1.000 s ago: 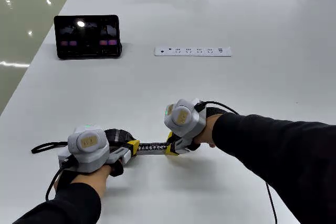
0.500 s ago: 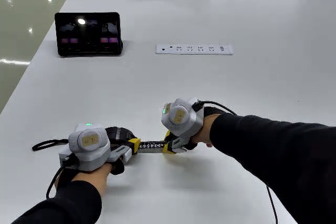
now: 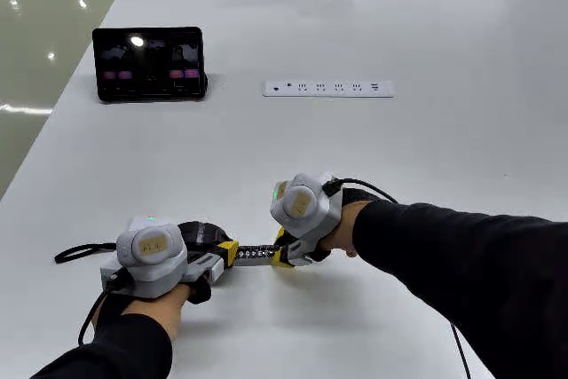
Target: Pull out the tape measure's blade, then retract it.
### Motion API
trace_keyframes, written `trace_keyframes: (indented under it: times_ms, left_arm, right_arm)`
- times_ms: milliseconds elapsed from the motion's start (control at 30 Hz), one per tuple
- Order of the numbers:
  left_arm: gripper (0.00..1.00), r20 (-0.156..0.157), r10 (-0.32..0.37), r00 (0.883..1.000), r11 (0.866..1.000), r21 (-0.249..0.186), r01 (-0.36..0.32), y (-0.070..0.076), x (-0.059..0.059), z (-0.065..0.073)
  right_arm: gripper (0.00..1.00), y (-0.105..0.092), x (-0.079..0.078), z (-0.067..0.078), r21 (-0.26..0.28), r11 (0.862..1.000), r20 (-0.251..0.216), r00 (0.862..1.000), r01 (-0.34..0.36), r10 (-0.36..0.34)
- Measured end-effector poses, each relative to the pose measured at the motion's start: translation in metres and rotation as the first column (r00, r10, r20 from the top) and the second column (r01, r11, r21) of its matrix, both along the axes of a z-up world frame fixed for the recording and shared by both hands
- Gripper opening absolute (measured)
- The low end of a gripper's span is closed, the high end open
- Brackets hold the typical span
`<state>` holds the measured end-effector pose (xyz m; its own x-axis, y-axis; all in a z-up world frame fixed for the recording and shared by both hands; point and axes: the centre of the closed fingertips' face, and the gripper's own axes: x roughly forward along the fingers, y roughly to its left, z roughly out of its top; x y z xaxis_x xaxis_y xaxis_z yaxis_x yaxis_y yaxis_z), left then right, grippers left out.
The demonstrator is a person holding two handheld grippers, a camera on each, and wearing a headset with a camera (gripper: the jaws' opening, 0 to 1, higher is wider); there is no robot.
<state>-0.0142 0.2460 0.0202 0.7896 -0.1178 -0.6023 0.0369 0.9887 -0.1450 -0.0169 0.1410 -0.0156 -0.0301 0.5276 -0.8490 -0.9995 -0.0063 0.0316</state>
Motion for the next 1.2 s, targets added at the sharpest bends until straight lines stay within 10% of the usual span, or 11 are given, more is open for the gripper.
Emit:
trace_keyframes:
  times_ms: [1200]
  left_arm:
    - [0.58,-0.008,-0.002,1.0,1.0,-0.011,0.002,-0.001,-0.001,0.0]
  right_arm:
    - [0.12,0.016,-0.002,0.0,0.056,0.998,-0.006,1.0,0.002,-0.002]
